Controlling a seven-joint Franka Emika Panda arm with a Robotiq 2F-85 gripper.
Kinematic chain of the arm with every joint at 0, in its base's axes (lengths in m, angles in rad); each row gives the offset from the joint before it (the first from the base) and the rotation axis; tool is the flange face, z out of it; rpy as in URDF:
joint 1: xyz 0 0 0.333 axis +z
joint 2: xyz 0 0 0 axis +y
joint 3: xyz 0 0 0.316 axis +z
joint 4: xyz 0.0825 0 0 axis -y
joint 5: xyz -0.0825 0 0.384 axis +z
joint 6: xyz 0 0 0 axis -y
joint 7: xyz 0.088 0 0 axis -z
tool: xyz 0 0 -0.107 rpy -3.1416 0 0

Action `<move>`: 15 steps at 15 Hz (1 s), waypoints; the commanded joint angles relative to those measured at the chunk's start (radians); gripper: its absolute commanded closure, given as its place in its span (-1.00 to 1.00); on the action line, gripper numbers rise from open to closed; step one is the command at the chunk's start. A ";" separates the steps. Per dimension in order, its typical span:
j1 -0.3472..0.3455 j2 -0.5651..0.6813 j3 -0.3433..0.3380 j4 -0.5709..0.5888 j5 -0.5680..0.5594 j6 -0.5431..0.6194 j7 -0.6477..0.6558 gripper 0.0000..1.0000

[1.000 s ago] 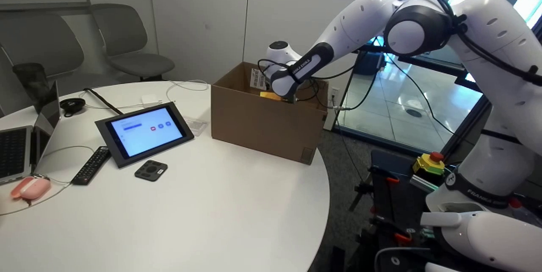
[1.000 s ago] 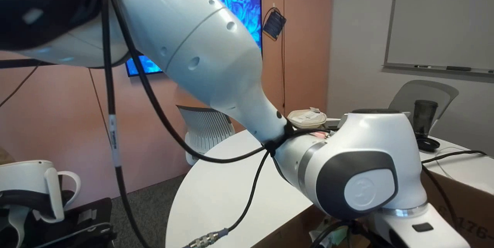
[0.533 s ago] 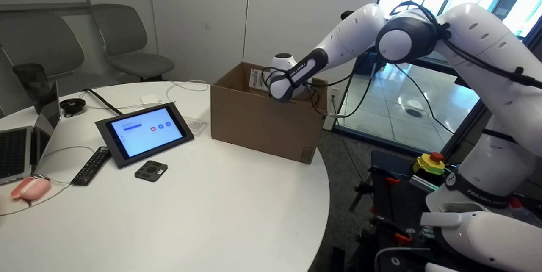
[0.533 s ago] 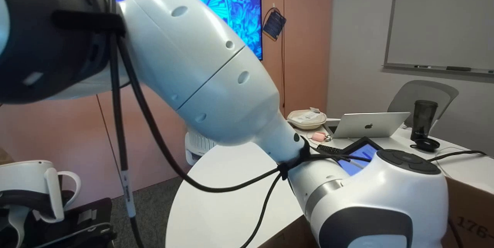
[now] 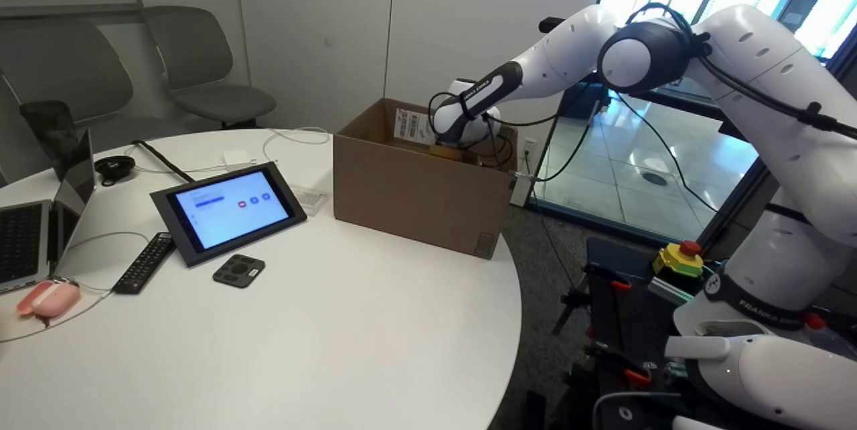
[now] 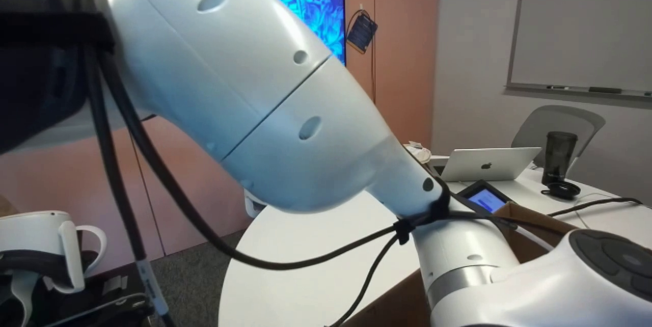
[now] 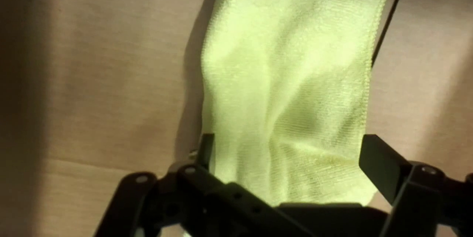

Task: Put the marker on the towel, fold the towel, and then put the folded towel in the box

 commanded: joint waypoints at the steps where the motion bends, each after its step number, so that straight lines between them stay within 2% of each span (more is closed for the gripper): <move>1: -0.030 -0.077 0.049 -0.006 0.068 -0.056 -0.151 -0.99; 5: -0.014 -0.163 0.057 -0.008 0.072 -0.140 -0.231 -1.00; 13: 0.126 -0.382 -0.004 -0.052 -0.027 -0.192 -0.210 -1.00; 15: 0.145 -0.469 0.015 -0.081 -0.043 -0.235 -0.256 -1.00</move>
